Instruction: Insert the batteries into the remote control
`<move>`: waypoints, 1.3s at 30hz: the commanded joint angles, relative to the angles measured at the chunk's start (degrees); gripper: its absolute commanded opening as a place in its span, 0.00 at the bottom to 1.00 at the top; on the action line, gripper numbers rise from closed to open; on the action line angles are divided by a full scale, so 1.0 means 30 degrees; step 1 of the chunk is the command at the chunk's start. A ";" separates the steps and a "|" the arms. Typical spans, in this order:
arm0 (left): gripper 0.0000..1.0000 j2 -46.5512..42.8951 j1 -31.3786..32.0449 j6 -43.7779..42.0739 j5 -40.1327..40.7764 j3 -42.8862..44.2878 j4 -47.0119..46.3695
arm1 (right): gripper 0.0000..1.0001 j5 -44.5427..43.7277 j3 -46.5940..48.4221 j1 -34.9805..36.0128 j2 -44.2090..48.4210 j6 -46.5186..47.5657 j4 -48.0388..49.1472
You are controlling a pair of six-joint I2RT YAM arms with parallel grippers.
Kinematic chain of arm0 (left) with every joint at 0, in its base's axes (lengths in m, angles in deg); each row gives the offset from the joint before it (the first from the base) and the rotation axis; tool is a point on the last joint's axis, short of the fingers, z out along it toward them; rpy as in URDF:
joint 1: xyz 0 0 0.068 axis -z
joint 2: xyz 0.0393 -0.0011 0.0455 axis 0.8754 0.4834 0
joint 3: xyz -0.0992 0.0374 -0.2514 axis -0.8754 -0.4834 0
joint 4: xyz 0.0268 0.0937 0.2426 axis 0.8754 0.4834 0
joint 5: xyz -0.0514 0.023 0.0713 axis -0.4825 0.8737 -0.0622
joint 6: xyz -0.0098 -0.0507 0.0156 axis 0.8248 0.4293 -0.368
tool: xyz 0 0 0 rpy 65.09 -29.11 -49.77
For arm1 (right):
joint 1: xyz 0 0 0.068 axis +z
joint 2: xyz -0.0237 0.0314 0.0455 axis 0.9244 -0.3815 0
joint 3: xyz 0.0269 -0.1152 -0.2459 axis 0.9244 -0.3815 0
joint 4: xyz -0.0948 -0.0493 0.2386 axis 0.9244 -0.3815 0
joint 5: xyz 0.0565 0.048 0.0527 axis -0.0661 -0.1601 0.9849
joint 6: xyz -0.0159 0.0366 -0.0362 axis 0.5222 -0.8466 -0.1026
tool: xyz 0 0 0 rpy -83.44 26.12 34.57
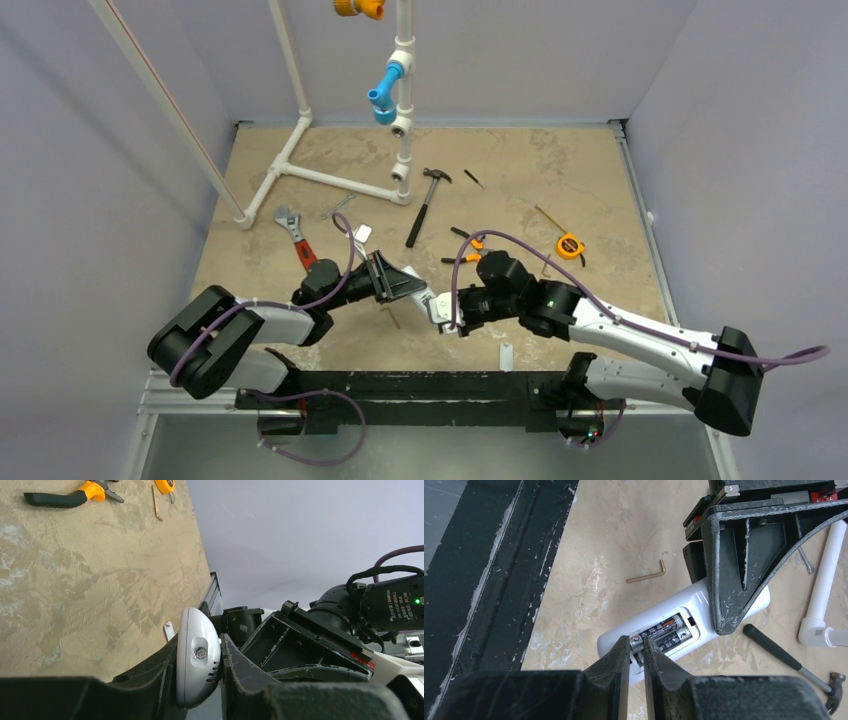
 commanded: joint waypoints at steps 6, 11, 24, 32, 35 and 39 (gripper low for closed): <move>0.00 0.0106 0.0096 0.0380 -0.0723 0.0390 -0.1660 | 0.11 -0.0515 0.0148 -0.0015 -0.0282 -0.0163 0.1259; 0.00 0.0120 0.0091 0.0379 -0.0755 0.0396 -0.1712 | 0.11 -0.0814 0.0085 -0.0020 -0.0384 -0.0165 0.1324; 0.00 0.0085 0.0086 0.0388 -0.0805 0.0383 -0.1803 | 0.08 -0.0988 0.0082 -0.0018 -0.0722 -0.0194 0.1132; 0.00 -0.0071 0.0091 0.0408 -0.0821 0.0346 -0.1825 | 0.00 -0.0849 0.0026 -0.0018 -0.0835 -0.0179 0.0584; 0.00 -0.0163 0.0096 0.0406 -0.0821 0.0388 -0.1755 | 0.00 -0.0810 -0.0032 -0.0001 -0.0952 -0.0181 0.0306; 0.00 -0.0187 0.0107 0.0329 -0.0792 0.0382 -0.1678 | 0.00 -0.0869 -0.0358 -0.0020 -0.0946 -0.0610 0.0644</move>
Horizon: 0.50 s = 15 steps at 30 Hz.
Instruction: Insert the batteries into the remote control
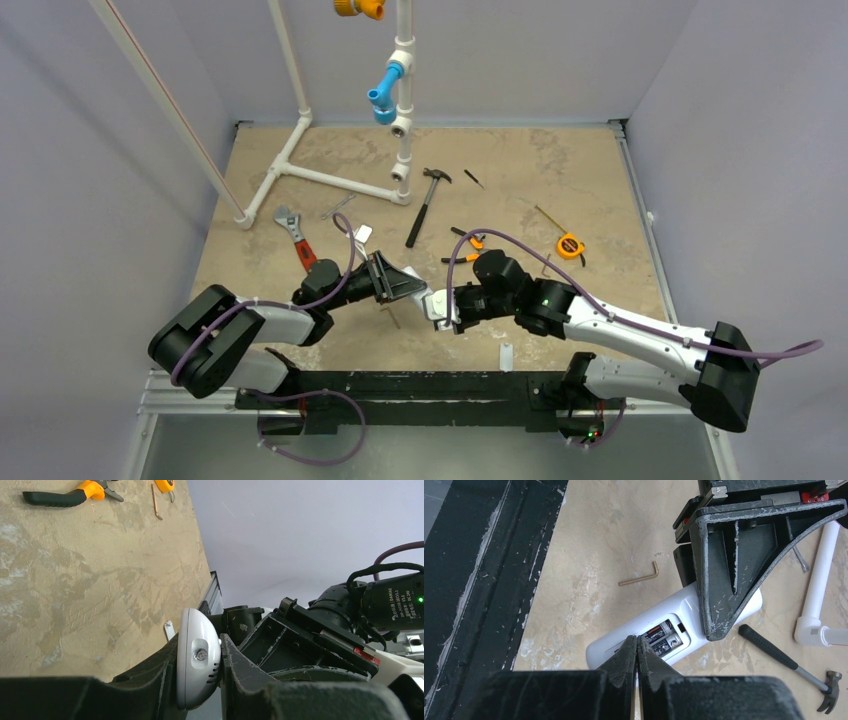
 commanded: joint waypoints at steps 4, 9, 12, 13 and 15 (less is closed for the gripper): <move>0.00 -0.0192 0.0113 0.0392 -0.0741 0.0499 -0.1547 | 0.00 -0.0408 -0.0575 -0.0044 -0.0176 -0.0739 0.0068; 0.00 -0.0196 0.0111 0.0351 -0.0723 0.0557 -0.1430 | 0.00 -0.0365 -0.0506 -0.0160 -0.0039 -0.0817 -0.0536; 0.00 -0.0170 0.0099 0.0351 -0.0681 0.0562 -0.1425 | 0.00 -0.0371 -0.0586 -0.0179 0.0190 -0.1100 -0.0644; 0.00 -0.0143 0.0117 0.0373 -0.0689 0.0569 -0.1420 | 0.00 -0.0373 -0.0592 -0.0204 0.0263 -0.1182 -0.0641; 0.00 -0.0083 0.0103 0.0367 -0.0675 0.0592 -0.1453 | 0.00 -0.0333 -0.0591 -0.0223 0.0459 -0.1330 -0.0621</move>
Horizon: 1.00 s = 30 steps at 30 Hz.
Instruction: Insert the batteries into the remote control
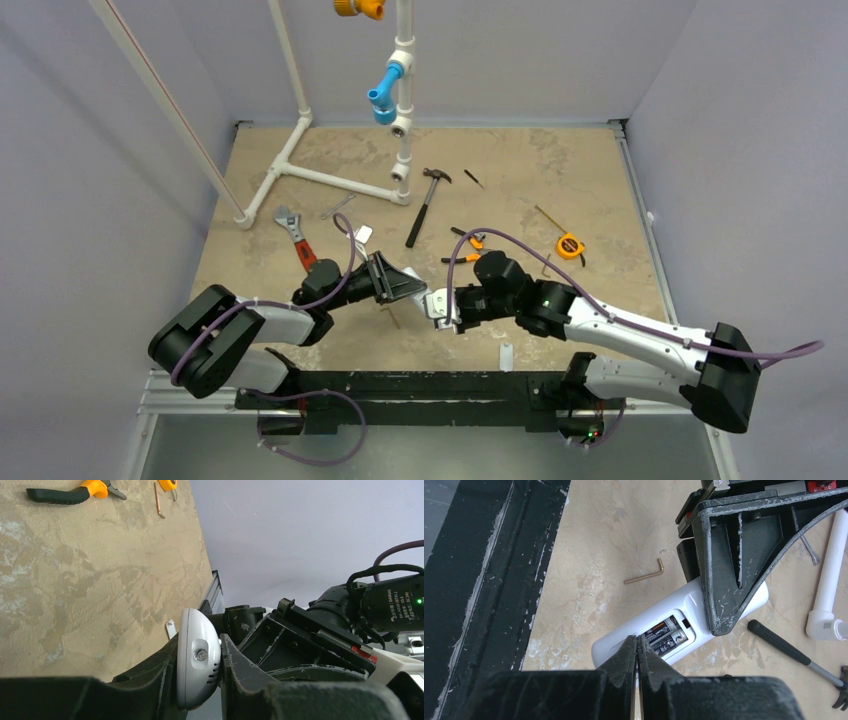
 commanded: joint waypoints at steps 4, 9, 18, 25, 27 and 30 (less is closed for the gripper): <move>0.00 0.0031 0.0106 0.0380 -0.0673 0.0590 -0.1834 | 0.00 -0.0336 -0.0358 -0.0301 0.0848 -0.0967 -0.0518; 0.00 0.0096 0.0113 0.0385 -0.0669 0.0566 -0.1873 | 0.00 -0.0256 -0.0482 -0.0457 0.1633 -0.1548 0.0202; 0.00 0.0391 0.0121 0.0493 -0.0776 0.0470 -0.2454 | 0.00 0.0166 -0.1072 -0.0861 0.2541 -0.3481 0.3566; 0.00 0.0451 0.0103 0.0385 -0.1007 0.0409 -0.2976 | 0.00 -0.2609 -0.2214 -0.1724 0.3433 -0.7910 0.6413; 0.00 0.0425 0.0116 0.0229 -0.1041 0.0386 -0.3124 | 0.00 -0.2952 -0.2420 -0.2259 0.3694 -0.9275 0.6801; 0.00 0.0408 0.0097 0.0122 -0.0963 0.0275 -0.3268 | 0.10 -0.4746 -0.2714 -0.2692 0.4125 -1.1781 0.7537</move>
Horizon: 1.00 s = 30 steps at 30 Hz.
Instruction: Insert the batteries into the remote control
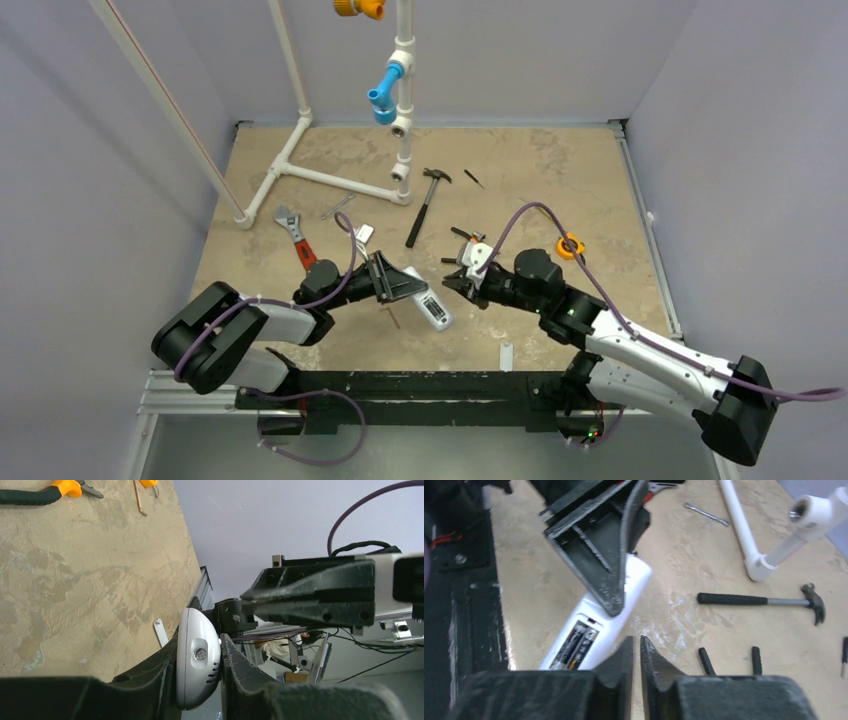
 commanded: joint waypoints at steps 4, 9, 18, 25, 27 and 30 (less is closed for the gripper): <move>0.00 -0.0034 0.0089 -0.0247 -0.0161 0.0207 -0.1919 | 0.22 -0.5523 0.0839 -0.0815 0.0507 -0.8466 0.0683; 0.00 0.0076 0.0080 -0.0334 -0.0158 0.0214 -0.1933 | 0.51 -0.2865 0.1967 -0.1217 -0.0497 -1.0271 -0.0645; 0.00 -0.0483 0.0100 -0.0344 -0.0347 0.0238 -0.1979 | 0.71 0.2148 0.1164 -0.2031 -0.0768 -1.4025 0.1158; 0.00 -0.1207 0.0086 -0.0682 -0.0329 0.0237 -0.1236 | 0.74 0.4941 0.1154 -0.3462 -0.2463 -1.5751 0.1245; 0.00 -0.1430 0.0107 -0.0815 -0.0307 0.0244 -0.0884 | 0.74 0.4920 0.1077 -0.3678 -0.2822 -1.5826 0.1094; 0.00 -0.1649 0.0083 -0.0951 -0.0302 0.0310 -0.0512 | 0.75 0.4852 0.1154 -0.3722 -0.3323 -1.5660 0.0507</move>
